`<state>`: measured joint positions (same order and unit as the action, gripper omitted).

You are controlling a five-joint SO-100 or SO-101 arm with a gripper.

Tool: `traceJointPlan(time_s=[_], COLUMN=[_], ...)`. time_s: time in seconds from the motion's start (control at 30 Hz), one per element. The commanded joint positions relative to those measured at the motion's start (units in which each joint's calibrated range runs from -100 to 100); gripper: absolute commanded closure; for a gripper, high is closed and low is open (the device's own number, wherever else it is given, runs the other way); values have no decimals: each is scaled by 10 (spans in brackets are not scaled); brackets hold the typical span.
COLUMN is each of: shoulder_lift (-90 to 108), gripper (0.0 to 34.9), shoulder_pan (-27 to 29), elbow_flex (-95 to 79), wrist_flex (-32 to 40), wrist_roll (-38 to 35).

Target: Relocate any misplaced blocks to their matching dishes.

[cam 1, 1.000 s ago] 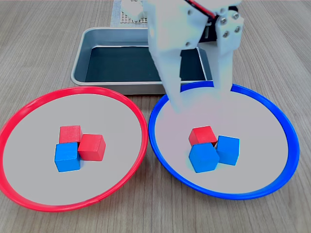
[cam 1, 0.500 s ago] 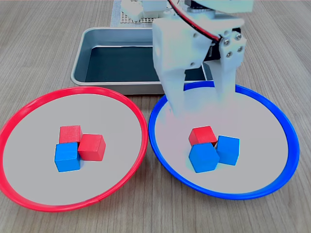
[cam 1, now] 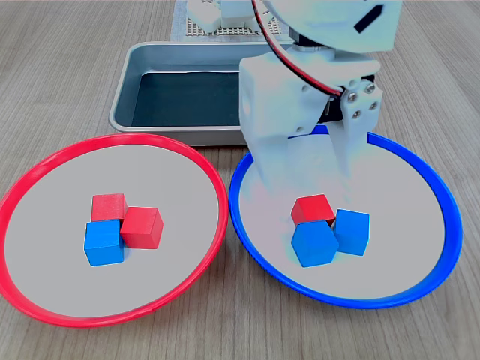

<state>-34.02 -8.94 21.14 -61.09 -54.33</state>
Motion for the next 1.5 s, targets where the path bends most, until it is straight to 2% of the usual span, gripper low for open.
traceJointPlan(time_s=[0.0,0.7,1.2,1.33,1.47], shoulder_lift=[0,-36,-56,-57,-58], gripper=[122,134,172,209,313], shoulder_pan=[2,-8,-5,-4,-5], elbow_flex=[30,78,97,98,98], wrist_flex=[-5,-17,-16,-18,-30], wrist_roll=[2,0,-11,-19,-40])
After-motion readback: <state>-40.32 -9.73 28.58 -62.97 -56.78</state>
